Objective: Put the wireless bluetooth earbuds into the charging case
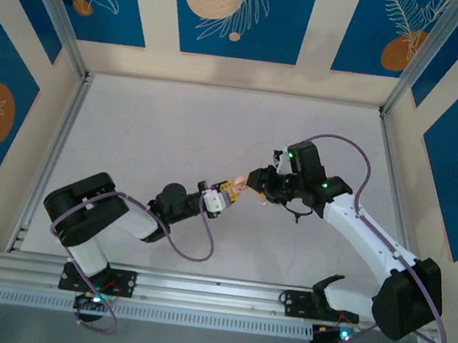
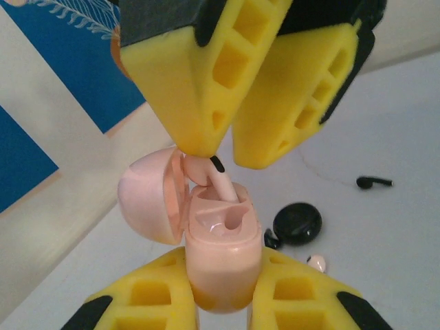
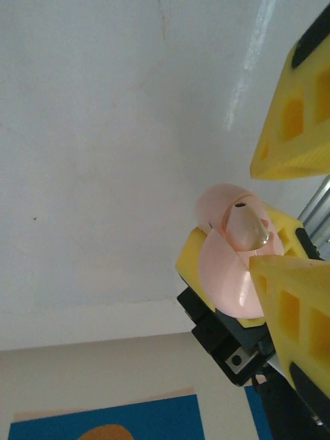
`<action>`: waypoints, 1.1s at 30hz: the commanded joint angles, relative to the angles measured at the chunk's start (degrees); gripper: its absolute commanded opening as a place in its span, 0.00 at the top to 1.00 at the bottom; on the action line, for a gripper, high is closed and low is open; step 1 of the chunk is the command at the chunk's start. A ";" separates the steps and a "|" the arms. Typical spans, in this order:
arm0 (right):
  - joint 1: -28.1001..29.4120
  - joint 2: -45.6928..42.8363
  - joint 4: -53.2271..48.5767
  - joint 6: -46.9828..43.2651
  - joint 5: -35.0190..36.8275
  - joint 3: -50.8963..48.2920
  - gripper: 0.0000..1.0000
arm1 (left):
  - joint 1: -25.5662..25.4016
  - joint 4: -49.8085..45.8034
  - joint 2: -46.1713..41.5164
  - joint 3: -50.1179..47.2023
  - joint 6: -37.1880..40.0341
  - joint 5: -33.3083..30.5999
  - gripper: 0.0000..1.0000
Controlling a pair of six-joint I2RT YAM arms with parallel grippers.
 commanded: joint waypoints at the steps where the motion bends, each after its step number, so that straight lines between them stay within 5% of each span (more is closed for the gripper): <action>1: -0.36 -2.33 -2.15 -4.16 -1.46 2.14 0.62 | -1.26 3.55 -1.33 0.82 -2.87 2.32 0.87; 13: -3.84 -11.48 -1.93 -21.82 -6.54 2.80 0.54 | 0.01 3.56 -1.76 0.60 -10.57 7.19 0.86; 27: -11.79 -16.30 -2.99 -79.15 -26.19 -4.12 0.60 | 2.74 3.55 -2.68 1.25 -16.88 19.35 0.85; 33: -12.31 -16.40 -2.22 -92.05 -23.65 -7.43 0.65 | 2.94 3.51 -2.61 1.65 -17.22 21.13 0.84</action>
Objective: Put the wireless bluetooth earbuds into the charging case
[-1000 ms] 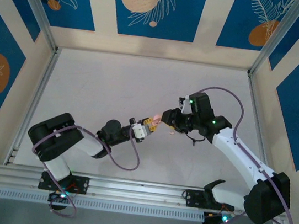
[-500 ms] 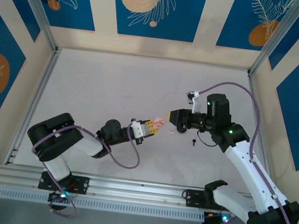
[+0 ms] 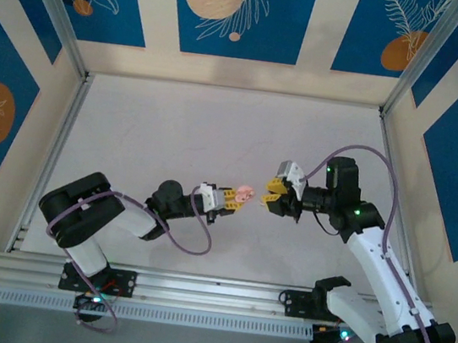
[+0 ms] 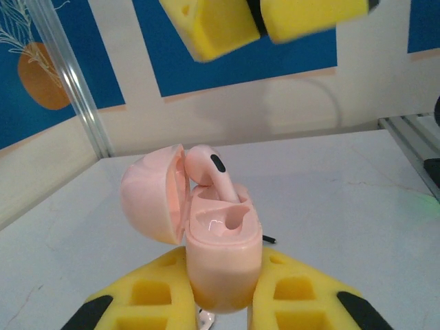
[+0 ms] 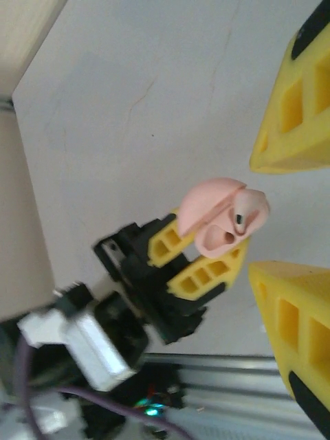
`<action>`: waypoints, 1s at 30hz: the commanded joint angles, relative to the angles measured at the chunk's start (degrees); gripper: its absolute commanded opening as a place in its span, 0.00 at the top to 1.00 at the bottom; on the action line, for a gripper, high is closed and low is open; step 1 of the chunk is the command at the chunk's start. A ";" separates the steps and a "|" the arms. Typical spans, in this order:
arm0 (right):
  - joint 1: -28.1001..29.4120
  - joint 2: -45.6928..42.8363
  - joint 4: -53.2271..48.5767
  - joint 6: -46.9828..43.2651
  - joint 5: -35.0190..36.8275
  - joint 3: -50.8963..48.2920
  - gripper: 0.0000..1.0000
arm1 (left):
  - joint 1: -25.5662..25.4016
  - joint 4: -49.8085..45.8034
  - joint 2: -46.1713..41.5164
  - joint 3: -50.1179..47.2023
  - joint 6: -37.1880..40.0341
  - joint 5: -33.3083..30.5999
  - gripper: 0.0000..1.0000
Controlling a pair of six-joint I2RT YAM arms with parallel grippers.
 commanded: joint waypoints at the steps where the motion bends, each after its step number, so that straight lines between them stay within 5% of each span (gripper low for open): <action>1: -0.37 0.71 -1.43 -12.81 -1.79 0.11 0.66 | 0.70 2.55 -1.16 1.52 -1.53 3.10 0.85; 30: 3.88 8.02 -2.99 -14.83 -2.31 1.32 0.91 | 0.81 2.53 -0.63 2.75 -2.19 4.08 0.84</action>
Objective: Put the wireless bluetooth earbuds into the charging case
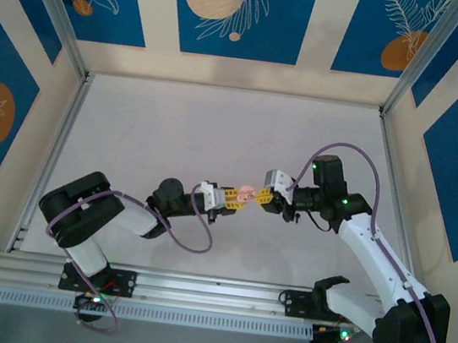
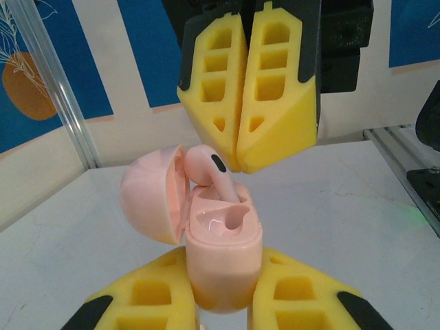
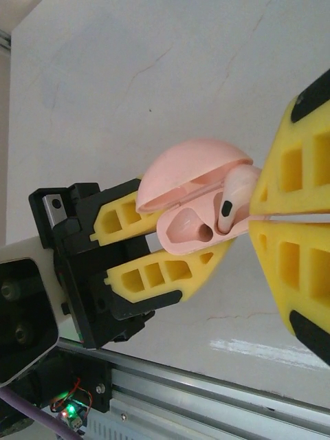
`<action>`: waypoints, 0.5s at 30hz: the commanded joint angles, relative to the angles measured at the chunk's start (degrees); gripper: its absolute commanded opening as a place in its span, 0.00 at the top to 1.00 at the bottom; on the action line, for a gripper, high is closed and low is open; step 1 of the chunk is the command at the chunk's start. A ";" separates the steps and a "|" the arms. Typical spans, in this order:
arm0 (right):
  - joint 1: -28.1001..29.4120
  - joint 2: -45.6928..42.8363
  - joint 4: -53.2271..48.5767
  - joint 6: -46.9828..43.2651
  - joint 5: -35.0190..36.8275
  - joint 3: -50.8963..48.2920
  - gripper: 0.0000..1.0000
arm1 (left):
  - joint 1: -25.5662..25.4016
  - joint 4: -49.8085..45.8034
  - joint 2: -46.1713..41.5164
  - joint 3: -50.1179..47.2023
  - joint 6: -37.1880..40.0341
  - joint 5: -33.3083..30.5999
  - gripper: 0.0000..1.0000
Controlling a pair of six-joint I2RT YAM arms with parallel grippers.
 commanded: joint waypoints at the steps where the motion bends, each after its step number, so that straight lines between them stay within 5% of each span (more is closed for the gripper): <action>1: 0.87 0.96 -2.19 -1.06 -1.80 1.58 0.91 | 0.60 2.53 -0.77 1.46 -0.98 1.66 0.84; 8: 2.07 0.65 -4.34 -0.91 1.11 2.78 0.91 | 0.55 2.51 -0.63 1.46 -0.93 1.42 0.85; 15: 1.15 -3.84 -4.33 -0.23 4.80 1.69 0.79 | 0.67 2.49 -0.66 1.46 -0.71 1.56 0.84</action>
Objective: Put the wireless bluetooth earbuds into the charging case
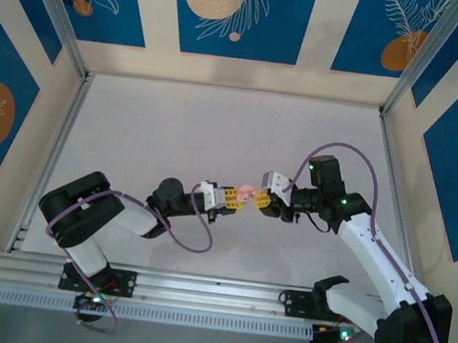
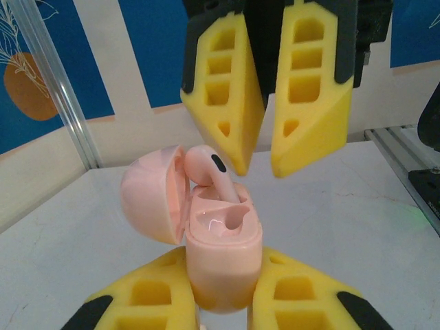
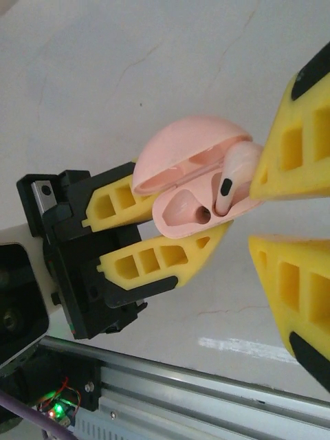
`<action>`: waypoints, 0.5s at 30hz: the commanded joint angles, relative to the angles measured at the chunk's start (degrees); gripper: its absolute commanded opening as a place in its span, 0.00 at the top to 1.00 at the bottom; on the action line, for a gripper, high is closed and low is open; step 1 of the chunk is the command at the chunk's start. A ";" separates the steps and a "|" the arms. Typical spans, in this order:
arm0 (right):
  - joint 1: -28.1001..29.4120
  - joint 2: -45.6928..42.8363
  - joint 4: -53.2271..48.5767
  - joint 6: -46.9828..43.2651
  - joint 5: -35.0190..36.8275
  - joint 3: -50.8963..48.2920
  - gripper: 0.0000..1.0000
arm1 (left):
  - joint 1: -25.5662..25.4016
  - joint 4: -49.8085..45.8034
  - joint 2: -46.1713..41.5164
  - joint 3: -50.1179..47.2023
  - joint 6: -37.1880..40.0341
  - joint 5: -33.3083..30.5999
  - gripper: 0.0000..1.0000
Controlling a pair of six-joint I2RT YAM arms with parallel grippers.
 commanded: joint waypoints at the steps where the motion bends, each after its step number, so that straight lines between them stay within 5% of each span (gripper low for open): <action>1: -0.48 -2.70 -1.40 -0.35 1.60 0.52 0.79 | 0.58 2.45 -0.63 1.35 -0.69 1.53 0.84; 15: 1.94 -1.55 0.86 -8.69 3.14 1.68 0.80 | 0.58 1.57 -0.81 1.46 -0.34 1.94 0.84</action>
